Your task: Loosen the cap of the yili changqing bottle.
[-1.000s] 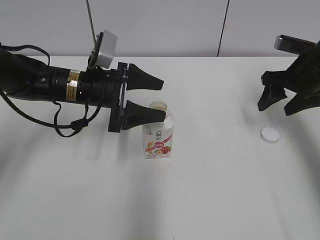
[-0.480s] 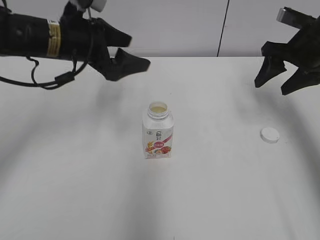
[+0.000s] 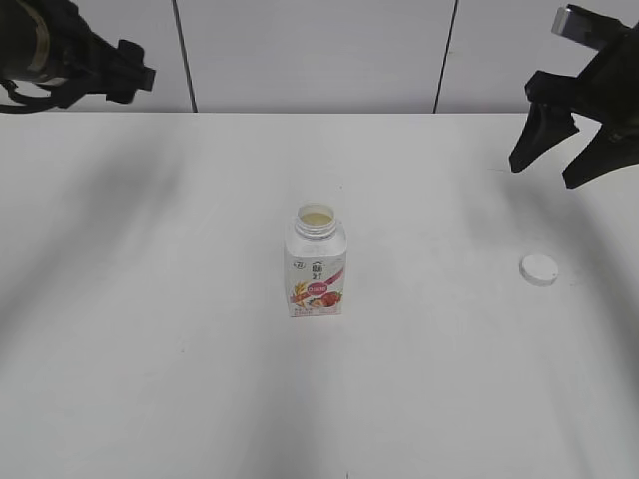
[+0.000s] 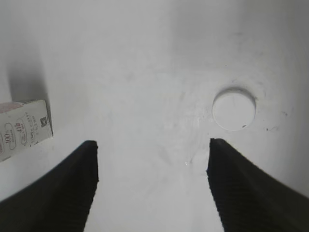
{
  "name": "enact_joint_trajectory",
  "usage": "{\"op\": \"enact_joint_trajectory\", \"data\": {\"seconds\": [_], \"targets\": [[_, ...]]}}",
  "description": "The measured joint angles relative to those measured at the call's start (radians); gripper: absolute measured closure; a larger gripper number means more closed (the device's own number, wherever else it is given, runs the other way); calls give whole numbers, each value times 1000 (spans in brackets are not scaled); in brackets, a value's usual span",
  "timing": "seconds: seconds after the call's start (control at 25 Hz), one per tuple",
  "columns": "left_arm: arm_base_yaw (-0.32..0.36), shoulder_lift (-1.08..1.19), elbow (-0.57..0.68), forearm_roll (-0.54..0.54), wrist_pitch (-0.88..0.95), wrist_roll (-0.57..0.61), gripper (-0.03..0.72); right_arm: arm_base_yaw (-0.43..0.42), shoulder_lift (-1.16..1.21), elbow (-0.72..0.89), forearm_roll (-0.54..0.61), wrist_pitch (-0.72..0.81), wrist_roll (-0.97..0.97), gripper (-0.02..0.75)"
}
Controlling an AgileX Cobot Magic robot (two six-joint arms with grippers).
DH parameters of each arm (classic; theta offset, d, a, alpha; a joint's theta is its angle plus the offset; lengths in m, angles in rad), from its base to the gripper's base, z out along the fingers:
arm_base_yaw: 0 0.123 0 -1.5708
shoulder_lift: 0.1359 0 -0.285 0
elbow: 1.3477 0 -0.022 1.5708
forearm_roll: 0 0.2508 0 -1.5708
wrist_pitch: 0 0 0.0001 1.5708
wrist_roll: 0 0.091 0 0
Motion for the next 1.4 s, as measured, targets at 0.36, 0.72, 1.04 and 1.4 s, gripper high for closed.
{"op": "enact_joint_trajectory", "data": {"seconds": [0.36,0.72,1.04,1.4], "targets": [[-30,-23,0,-696,268,504,101,0,-1,-3,1,62,0,182],[-35,-89,-65,-1005,707,653,101,0,-3,-3,-6,83,0,182],[-35,-125,-72,-1027,915,662,101,0,-132,2,-187,83,58,198],[-35,-258,-72,-1047,993,695,101,0,-415,189,-231,85,86,204]]}}
